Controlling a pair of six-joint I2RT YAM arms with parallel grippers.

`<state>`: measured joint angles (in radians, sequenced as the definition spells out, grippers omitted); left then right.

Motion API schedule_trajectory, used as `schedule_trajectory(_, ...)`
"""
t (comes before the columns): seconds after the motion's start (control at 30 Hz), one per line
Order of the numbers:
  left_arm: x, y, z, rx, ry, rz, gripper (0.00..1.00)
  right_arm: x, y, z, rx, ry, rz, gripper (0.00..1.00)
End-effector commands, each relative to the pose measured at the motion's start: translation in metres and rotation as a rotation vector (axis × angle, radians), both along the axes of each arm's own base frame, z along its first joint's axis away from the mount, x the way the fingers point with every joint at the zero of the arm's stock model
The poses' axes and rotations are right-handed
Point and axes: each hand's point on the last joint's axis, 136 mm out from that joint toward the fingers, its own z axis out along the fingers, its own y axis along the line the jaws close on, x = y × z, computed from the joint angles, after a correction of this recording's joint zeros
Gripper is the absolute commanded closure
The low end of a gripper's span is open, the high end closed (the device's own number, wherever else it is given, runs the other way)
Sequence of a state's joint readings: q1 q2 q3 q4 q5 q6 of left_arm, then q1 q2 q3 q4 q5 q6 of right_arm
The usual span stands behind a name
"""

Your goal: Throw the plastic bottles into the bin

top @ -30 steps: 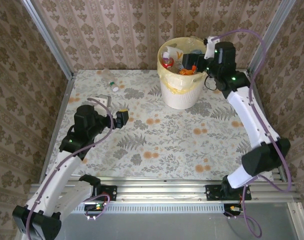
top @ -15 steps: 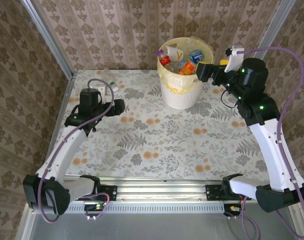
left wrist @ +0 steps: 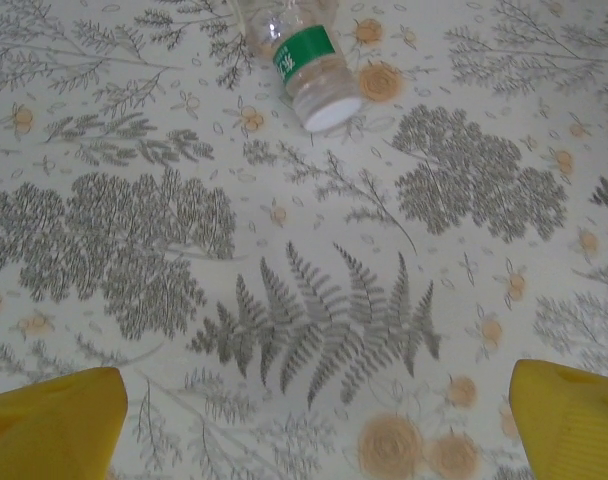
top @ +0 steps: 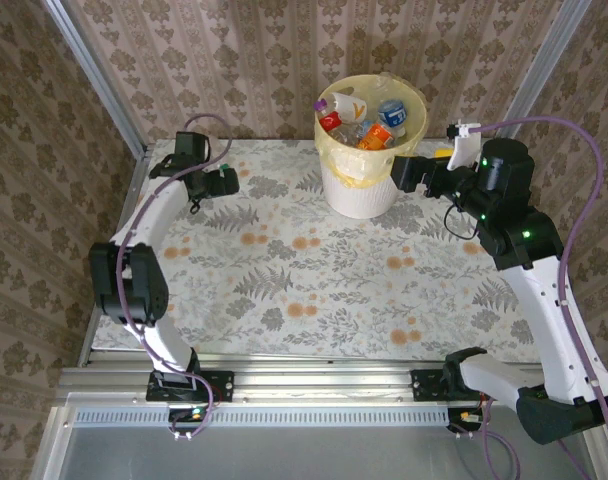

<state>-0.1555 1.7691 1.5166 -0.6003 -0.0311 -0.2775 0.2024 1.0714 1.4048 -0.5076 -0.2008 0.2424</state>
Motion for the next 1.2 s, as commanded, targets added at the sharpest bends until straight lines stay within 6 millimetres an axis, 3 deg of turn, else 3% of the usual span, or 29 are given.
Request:
schedule_trajectory(0.0,0.020,0.003,-0.004,-0.002,0.021,0.038,0.04,-0.008,0.003,-0.012,0.002,0.034,0.027,0.00)
schedule_trajectory(0.1,0.039,-0.001,-0.020,-0.024,0.049,0.059,0.07,-0.011,0.003,-0.026,-0.004,0.075,0.034,0.00)
schedule_trajectory(0.33,0.067,0.000,-0.055,-0.016,0.096,0.140,0.12,-0.018,0.009,-0.032,0.013,0.095,0.072,0.00)
schedule_trajectory(0.87,0.121,0.006,-0.106,0.038,0.092,0.247,0.18,-0.018,0.013,-0.045,-0.017,0.109,0.102,0.00)
schedule_trajectory(1.17,0.145,-0.006,-0.124,0.035,0.088,0.220,0.22,-0.014,0.014,-0.052,-0.012,0.119,0.106,0.00)
